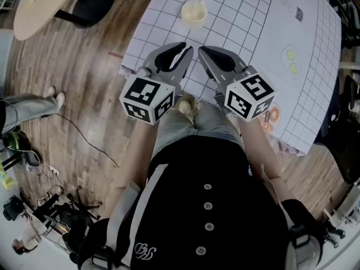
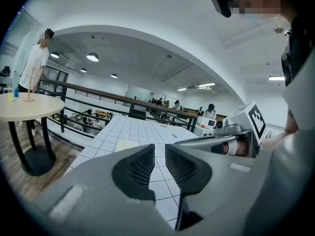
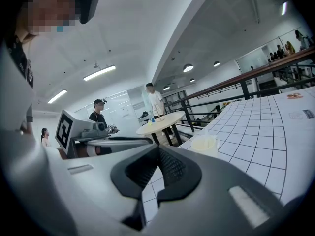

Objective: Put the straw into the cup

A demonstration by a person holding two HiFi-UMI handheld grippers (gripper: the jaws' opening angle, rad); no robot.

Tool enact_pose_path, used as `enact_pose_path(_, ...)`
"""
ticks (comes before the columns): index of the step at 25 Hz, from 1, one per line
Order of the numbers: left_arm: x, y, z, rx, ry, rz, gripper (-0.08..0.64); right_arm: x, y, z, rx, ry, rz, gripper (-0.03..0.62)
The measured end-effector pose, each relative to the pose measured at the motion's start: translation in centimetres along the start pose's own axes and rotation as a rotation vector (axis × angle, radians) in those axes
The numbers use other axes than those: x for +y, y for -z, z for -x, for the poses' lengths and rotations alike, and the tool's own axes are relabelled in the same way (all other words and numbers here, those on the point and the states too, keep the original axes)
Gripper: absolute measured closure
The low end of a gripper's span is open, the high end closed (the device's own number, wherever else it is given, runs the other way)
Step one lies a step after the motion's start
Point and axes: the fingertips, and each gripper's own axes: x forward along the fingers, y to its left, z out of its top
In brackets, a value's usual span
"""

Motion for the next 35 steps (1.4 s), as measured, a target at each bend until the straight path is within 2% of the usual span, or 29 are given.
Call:
enact_pose_path(3, -0.8, 0.5, 0.9, -0.007, 0.025, 0.018, 0.512, 1.1, 0.1, 0.2, -0.015, -0.012, 0.004, 0.592)
enact_pose_path(4, -1.1, 0.6, 1.2, -0.007, 0.033, 0.018, 0.560, 1.3, 0.2, 0.4, -0.019, -0.011, -0.003, 0.592)
enact_pose_path(7, -1.9, 0.8, 2.1, -0.011, 0.056, 0.005, 0.560, 1.7, 0.5, 0.8, -0.022, 0.005, -0.014, 0.592)
enact_pose_path(15, -2.6, 1.0, 3.6, -0.043, 0.088, 0.047, 0.560, 2.2, 0.6, 1.8, -0.008, 0.020, 0.016, 0.592)
enact_pose_path(23, -3.1, 1.6, 3.6, -0.026, 0.100, 0.079, 0.561, 2.6, 0.8, 2.6, 0.022, -0.008, 0.076, 0.592)
enact_pose_path(31, -3.6, 1.5, 3.0, -0.001, 0.109, 0.034, 0.560, 2.0, 1.1, 3.7, 0.037, -0.017, 0.089, 0.592)
enact_pose_path(35, -4.0, 1.7, 2.8, -0.001, 0.113, 0.051, 0.561, 2.1, 1.8, 4.0, 0.052, -0.028, 0.089, 0.592)
